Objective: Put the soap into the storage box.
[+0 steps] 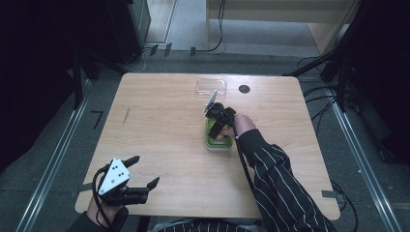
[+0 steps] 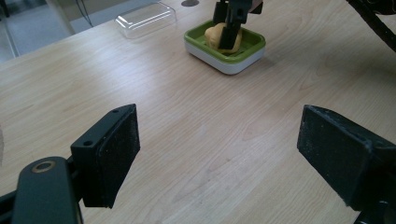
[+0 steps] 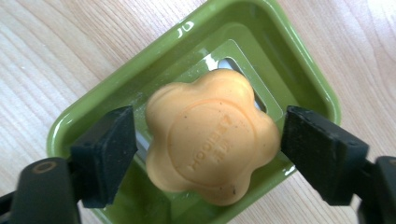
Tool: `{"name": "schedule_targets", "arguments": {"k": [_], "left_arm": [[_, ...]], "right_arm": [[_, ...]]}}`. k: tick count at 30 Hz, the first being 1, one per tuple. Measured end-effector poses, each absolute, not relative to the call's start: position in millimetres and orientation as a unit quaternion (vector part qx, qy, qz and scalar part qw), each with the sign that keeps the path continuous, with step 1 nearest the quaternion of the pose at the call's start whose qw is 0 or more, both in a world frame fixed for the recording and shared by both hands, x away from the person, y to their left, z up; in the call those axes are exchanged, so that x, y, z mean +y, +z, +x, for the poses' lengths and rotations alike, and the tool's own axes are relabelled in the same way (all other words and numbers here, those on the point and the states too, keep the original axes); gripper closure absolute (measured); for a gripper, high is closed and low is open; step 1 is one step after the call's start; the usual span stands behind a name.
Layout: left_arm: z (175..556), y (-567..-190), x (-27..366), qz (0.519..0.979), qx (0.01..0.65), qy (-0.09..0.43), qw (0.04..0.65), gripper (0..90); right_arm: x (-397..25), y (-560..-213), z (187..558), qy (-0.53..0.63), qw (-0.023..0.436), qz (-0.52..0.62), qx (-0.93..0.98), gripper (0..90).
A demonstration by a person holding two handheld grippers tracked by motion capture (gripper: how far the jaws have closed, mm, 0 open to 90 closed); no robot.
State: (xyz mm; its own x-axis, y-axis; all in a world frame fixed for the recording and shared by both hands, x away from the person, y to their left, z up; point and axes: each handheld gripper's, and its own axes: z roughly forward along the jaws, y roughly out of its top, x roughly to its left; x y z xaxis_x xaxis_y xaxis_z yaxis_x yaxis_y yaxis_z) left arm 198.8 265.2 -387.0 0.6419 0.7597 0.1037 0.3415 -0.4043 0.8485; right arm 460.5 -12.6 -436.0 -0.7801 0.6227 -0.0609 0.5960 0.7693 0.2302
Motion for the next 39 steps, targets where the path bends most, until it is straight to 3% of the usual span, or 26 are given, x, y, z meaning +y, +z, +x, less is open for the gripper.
{"name": "schedule_targets", "arguments": {"k": [16,39], "left_arm": [[200.3,-387.2,264.3,0.801,0.342,0.246,0.425,13.6],[201.1,-387.2,262.6,0.802,0.342,0.244,0.425,13.6]], "right_arm": [[-18.5,-416.2,441.9,0.09,0.067,0.325,0.939,2.3],[-65.9,-405.4,406.0,0.063,0.071,0.355,0.93,0.0]]}}
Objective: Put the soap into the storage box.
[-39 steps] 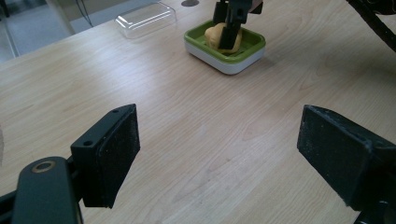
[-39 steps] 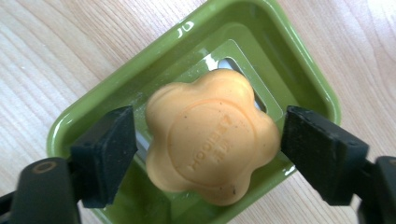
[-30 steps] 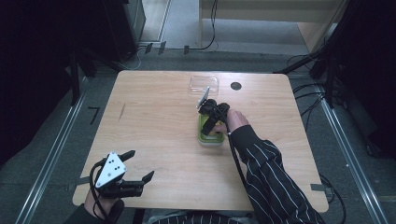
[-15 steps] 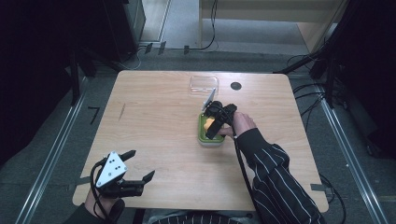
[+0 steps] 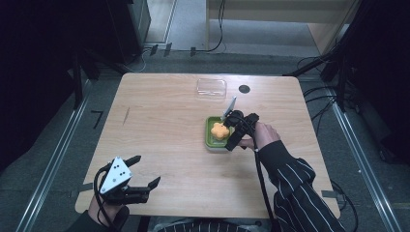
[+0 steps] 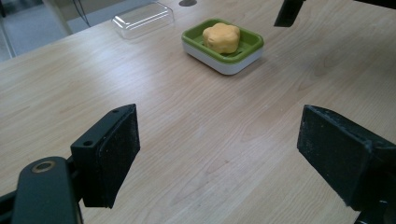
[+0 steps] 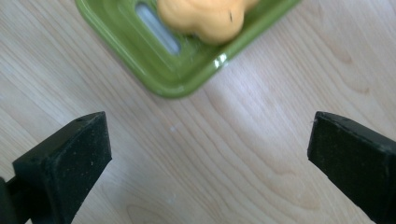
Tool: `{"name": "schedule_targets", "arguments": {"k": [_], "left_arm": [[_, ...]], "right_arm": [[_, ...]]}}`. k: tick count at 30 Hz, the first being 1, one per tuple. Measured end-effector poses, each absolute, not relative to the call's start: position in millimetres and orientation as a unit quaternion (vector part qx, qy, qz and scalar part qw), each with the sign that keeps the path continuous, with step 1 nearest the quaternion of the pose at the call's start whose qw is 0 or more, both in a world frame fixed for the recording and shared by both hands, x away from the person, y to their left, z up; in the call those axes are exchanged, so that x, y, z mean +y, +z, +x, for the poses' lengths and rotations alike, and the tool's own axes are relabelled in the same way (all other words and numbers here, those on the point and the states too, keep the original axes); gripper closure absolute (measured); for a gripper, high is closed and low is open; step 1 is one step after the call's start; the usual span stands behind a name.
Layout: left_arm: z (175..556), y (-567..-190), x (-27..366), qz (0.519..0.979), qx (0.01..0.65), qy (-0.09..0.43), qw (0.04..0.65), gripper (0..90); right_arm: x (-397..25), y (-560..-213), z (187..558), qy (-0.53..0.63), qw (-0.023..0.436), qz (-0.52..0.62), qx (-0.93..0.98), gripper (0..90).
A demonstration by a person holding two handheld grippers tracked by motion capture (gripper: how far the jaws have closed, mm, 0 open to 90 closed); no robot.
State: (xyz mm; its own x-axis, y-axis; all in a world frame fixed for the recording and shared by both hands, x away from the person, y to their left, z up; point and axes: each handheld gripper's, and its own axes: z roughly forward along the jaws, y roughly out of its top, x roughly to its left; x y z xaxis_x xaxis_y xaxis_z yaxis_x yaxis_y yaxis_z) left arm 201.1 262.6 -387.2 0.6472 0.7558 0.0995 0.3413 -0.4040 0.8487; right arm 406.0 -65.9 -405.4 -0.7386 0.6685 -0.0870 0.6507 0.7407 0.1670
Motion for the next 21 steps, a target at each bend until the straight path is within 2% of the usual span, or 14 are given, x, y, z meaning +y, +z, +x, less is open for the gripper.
{"name": "schedule_targets", "arguments": {"k": [21], "left_arm": [[202.0,-387.1,261.6,0.803,0.34,0.242,0.425,13.6]], "right_arm": [[-115.1,-425.2,360.1,0.03,0.073,0.377,0.923,0.0]]}}
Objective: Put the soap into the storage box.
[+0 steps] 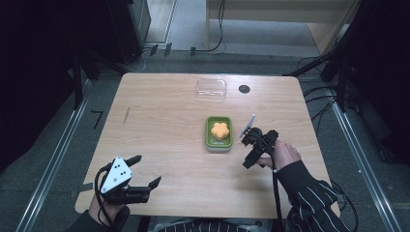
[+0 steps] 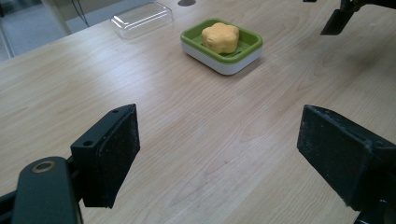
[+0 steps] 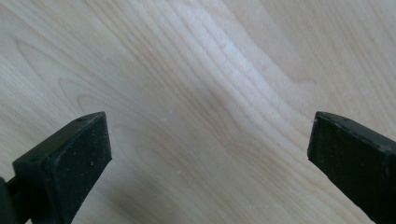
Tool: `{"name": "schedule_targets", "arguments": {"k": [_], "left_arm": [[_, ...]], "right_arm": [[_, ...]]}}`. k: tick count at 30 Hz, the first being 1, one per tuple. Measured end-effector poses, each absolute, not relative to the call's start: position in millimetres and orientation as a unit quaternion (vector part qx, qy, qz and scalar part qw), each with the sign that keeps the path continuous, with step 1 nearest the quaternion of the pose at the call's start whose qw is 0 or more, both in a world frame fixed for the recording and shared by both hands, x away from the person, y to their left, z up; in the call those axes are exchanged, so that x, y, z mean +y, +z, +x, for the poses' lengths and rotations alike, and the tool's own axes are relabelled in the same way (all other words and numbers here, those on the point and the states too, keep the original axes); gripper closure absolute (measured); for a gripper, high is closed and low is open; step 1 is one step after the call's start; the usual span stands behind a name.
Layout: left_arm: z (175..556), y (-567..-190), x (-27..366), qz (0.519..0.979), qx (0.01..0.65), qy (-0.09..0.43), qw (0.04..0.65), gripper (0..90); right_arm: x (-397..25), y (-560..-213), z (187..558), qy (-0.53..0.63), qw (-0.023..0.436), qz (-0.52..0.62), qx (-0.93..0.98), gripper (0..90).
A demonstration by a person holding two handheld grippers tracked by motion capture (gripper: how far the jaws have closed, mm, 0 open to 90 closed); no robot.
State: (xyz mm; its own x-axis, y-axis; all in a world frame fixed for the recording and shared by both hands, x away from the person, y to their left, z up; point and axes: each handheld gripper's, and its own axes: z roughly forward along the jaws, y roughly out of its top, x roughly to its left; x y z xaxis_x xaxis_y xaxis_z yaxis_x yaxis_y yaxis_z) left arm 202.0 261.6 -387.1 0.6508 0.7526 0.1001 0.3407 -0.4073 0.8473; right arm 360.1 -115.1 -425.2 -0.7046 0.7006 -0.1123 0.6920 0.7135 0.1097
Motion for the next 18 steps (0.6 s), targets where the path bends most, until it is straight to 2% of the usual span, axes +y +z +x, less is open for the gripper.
{"name": "schedule_targets", "arguments": {"k": [18], "left_arm": [[202.1,-386.8,260.7,0.804,0.339,0.243,0.424,13.6]], "right_arm": [[-156.7,-450.4,316.3,0.042,0.073,0.404,0.911,0.1]]}}
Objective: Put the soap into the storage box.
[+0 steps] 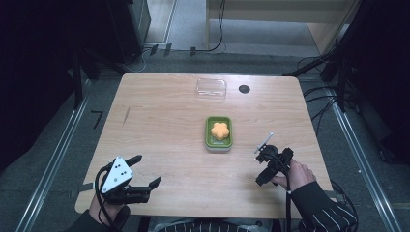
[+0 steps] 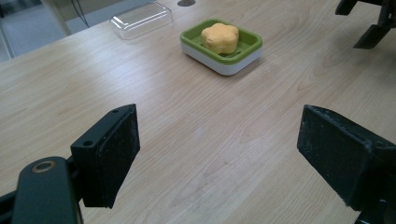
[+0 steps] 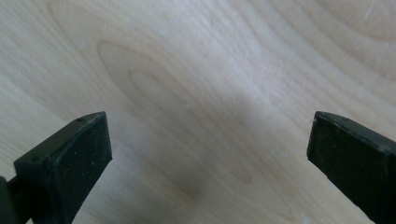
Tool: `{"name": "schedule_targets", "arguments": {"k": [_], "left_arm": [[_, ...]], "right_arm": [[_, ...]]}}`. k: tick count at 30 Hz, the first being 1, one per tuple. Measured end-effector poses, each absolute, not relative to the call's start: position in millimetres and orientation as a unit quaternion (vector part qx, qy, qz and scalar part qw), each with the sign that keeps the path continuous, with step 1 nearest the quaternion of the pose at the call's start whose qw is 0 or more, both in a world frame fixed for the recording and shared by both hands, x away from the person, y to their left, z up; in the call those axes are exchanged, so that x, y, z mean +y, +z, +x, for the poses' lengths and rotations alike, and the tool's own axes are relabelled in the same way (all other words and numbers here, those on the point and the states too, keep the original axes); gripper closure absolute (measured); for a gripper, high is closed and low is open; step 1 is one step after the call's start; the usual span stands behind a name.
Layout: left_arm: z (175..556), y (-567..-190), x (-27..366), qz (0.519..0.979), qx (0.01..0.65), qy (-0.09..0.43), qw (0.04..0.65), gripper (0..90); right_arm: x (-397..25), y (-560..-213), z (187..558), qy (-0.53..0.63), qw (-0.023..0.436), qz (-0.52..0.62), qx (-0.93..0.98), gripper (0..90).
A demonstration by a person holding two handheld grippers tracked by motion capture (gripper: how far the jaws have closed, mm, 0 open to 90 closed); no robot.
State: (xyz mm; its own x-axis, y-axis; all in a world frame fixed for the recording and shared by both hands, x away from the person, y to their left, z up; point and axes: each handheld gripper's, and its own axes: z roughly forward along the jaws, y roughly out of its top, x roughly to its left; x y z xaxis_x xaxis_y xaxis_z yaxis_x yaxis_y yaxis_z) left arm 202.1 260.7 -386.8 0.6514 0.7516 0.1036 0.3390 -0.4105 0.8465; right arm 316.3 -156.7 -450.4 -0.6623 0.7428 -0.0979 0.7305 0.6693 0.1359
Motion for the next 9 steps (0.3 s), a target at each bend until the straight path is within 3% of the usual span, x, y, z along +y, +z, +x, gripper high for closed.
{"name": "schedule_targets", "arguments": {"k": [9], "left_arm": [[203.3,-386.4,258.6,0.806,0.337,0.244,0.421,13.6]], "right_arm": [[-167.1,-462.4,299.4,0.037,0.058,0.407,0.911,0.4]]}}
